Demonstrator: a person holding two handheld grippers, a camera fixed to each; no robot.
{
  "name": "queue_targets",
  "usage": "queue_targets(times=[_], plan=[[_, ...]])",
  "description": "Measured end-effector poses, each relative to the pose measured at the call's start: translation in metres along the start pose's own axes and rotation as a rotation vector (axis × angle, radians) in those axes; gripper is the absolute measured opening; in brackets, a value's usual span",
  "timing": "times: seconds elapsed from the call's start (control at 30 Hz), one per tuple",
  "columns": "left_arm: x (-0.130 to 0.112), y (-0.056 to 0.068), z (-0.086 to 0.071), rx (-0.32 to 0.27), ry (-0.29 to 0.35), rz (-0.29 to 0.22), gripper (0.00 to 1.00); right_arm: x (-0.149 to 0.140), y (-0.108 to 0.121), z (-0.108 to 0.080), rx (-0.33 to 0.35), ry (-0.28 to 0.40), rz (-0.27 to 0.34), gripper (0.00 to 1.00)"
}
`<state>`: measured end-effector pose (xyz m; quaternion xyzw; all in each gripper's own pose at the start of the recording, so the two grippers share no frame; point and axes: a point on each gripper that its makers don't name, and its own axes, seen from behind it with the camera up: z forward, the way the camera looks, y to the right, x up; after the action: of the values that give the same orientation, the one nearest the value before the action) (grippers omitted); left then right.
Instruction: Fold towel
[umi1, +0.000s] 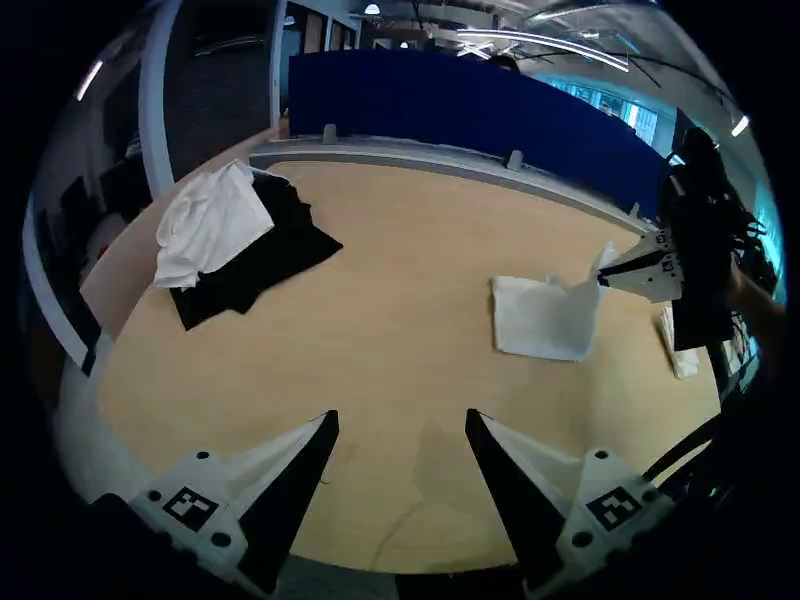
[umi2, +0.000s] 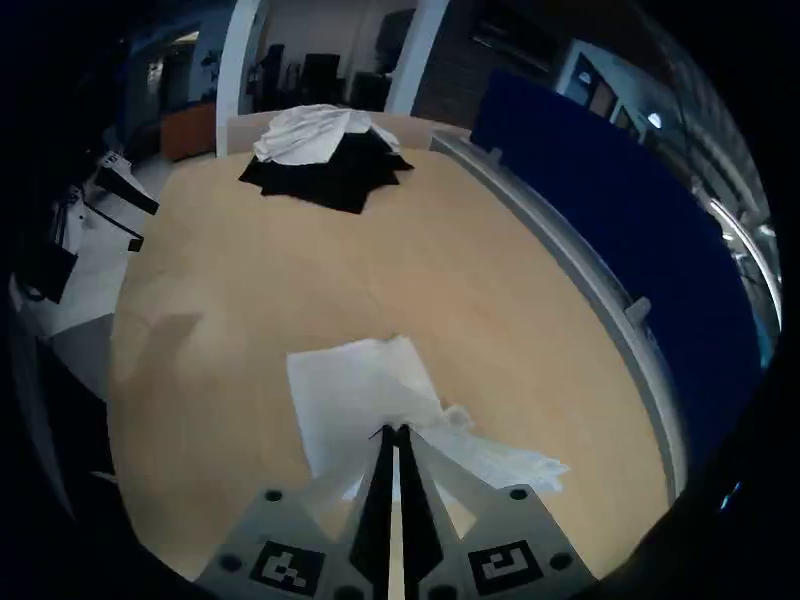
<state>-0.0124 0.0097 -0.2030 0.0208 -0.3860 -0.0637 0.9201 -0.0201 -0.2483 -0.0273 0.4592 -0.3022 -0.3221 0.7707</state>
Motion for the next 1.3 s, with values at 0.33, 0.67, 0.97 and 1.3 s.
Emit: queue_targets(times=[0.33,0.67,0.97,1.3], plan=[[-0.007,-0.002,-0.006,0.021,0.012,-0.023,0.94,0.013,-0.047,0.062,0.086,-0.007,-0.016,0.03],[-0.013,-0.008,-0.006,0.03,0.005,-0.038,0.94,-0.005,-0.077,0.105,0.164,-0.034,0.116,0.04],[-0.011,-0.007,-0.004,0.024,0.003,-0.03,0.94,0.001,-0.073,0.093,0.151,-0.011,0.126,0.24],[-0.008,-0.004,-0.007,0.021,0.006,-0.025,0.94,-0.005,-0.067,0.073,0.107,0.004,0.167,0.68]])
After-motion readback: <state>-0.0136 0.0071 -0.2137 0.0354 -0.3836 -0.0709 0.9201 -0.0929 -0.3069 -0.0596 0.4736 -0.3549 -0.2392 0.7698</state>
